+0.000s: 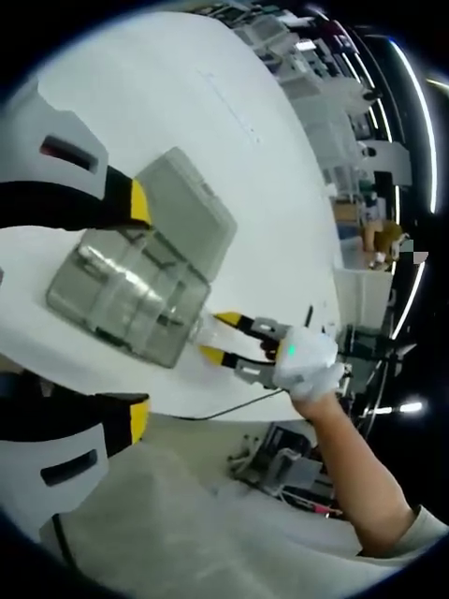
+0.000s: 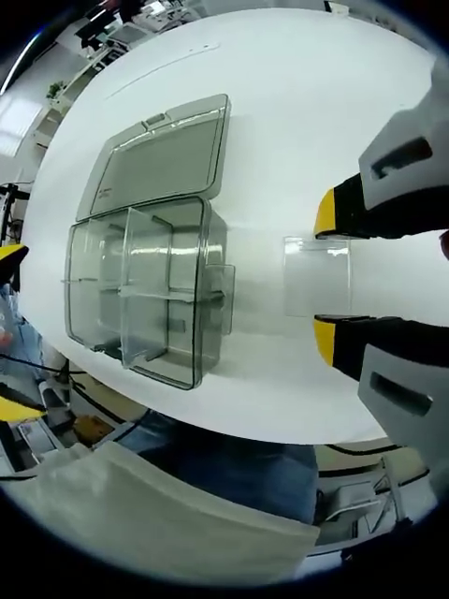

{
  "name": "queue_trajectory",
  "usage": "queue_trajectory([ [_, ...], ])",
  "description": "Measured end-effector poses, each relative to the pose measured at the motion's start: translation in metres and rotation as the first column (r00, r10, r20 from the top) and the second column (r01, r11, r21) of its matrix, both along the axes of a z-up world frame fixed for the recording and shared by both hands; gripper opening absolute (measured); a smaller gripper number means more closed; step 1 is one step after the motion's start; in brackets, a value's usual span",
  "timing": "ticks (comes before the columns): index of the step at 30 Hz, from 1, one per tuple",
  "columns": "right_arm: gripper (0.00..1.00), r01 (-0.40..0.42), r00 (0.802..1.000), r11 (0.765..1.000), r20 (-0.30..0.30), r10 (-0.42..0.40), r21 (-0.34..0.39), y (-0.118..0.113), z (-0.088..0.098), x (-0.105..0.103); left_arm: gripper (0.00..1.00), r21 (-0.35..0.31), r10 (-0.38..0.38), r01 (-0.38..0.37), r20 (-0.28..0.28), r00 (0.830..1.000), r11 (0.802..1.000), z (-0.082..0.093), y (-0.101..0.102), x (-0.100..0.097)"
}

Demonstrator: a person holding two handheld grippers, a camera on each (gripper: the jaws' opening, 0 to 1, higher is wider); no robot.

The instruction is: Insert the divider into the dual guide fixture by aligning both edges with the guide slots and pushing it downward to the bottom, including one-sided entry, uneven engagement, binding, and posture correction.

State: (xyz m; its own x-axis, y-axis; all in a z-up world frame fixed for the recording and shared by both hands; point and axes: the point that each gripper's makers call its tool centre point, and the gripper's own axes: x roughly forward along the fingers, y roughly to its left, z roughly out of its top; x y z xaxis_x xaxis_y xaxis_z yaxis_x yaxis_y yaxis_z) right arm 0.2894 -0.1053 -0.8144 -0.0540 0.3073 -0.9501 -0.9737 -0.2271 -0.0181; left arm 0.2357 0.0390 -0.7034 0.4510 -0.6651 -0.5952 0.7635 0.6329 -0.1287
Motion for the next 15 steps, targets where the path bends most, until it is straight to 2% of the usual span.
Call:
queue_trajectory([
  [15, 0.27, 0.02, 1.0, 1.0, 0.007, -0.02, 0.02, 0.0, 0.011, -0.005, 0.68, -0.007, -0.013, 0.013, -0.001, 1.0, 1.0, 0.0, -0.011, 0.006],
])
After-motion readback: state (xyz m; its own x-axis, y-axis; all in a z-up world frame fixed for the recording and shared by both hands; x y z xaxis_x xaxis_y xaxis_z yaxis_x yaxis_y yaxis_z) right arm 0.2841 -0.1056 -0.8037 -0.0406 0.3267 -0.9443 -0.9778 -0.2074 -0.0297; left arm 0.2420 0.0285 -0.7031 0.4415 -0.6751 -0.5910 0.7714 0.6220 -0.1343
